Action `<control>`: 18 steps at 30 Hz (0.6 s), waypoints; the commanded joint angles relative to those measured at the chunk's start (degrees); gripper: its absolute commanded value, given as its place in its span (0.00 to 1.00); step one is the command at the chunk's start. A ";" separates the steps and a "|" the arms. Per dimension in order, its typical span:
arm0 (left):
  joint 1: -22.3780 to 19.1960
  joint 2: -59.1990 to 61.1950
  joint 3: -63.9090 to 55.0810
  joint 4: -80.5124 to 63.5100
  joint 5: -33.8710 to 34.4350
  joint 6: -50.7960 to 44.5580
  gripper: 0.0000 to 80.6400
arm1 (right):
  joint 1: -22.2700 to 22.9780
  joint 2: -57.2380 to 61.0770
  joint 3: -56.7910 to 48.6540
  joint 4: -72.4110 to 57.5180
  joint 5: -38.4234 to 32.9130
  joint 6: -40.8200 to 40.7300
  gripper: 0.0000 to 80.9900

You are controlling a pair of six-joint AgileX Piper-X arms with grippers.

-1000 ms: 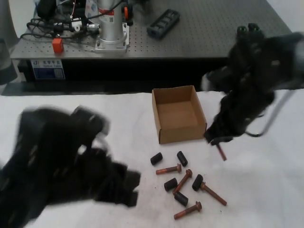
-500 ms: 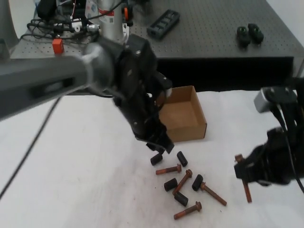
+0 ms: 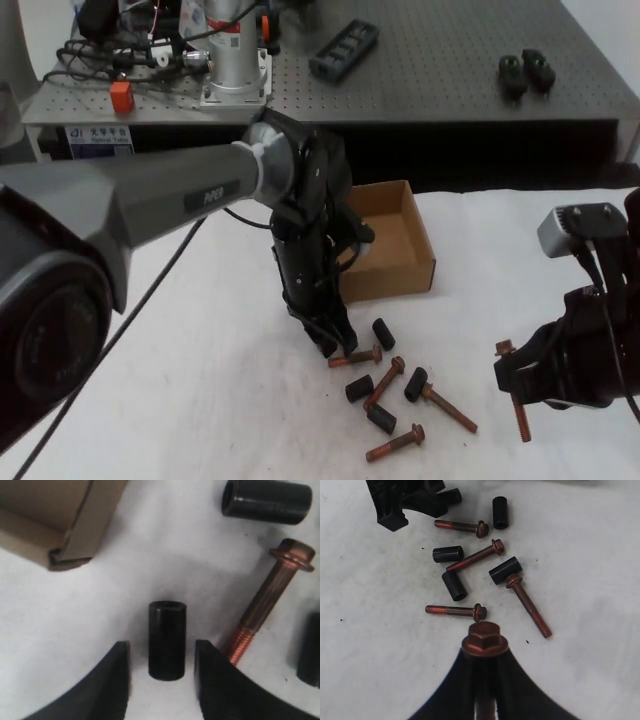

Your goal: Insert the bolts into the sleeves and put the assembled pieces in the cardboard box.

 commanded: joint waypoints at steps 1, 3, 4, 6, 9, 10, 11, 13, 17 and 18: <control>-0.41 1.31 -0.81 -0.89 -0.98 3.78 0.38 | -0.25 -0.55 -0.19 -0.74 -0.89 0.17 0.04; -0.64 1.31 -0.81 -1.64 -0.98 4.60 0.38 | -0.25 -0.55 -0.19 -0.74 -0.89 0.17 0.04; -0.74 1.31 -0.81 -2.17 -0.98 4.73 0.38 | -0.25 -0.55 -0.19 -0.74 -0.89 0.17 0.04; -1.07 1.31 -0.81 -2.91 -0.98 6.02 0.38 | -0.25 -0.55 -0.19 -0.74 -0.89 0.17 0.04; -1.44 1.47 -0.81 -3.29 -0.98 6.24 0.38 | -0.25 -0.55 -0.19 -0.74 -0.89 0.17 0.04; -1.55 1.47 -0.81 -3.12 -0.98 6.24 0.37 | -0.25 -0.55 -0.19 -0.74 -0.89 0.17 0.04; -1.53 1.76 -0.81 -2.69 -0.98 6.24 0.37 | -0.25 -0.55 -0.19 -0.63 -0.89 0.17 0.04; -1.53 2.12 -0.81 -1.59 -0.98 6.24 0.32 | -0.25 -0.55 -0.19 -0.63 -0.89 0.17 0.04; -1.53 3.08 -0.81 0.29 -1.26 6.38 0.21 | -0.25 -0.55 -0.19 -0.31 -0.89 0.17 0.04; -1.53 3.08 -0.81 1.10 -1.86 6.38 0.18 | -0.25 -0.55 -0.19 -0.25 -0.89 0.17 0.04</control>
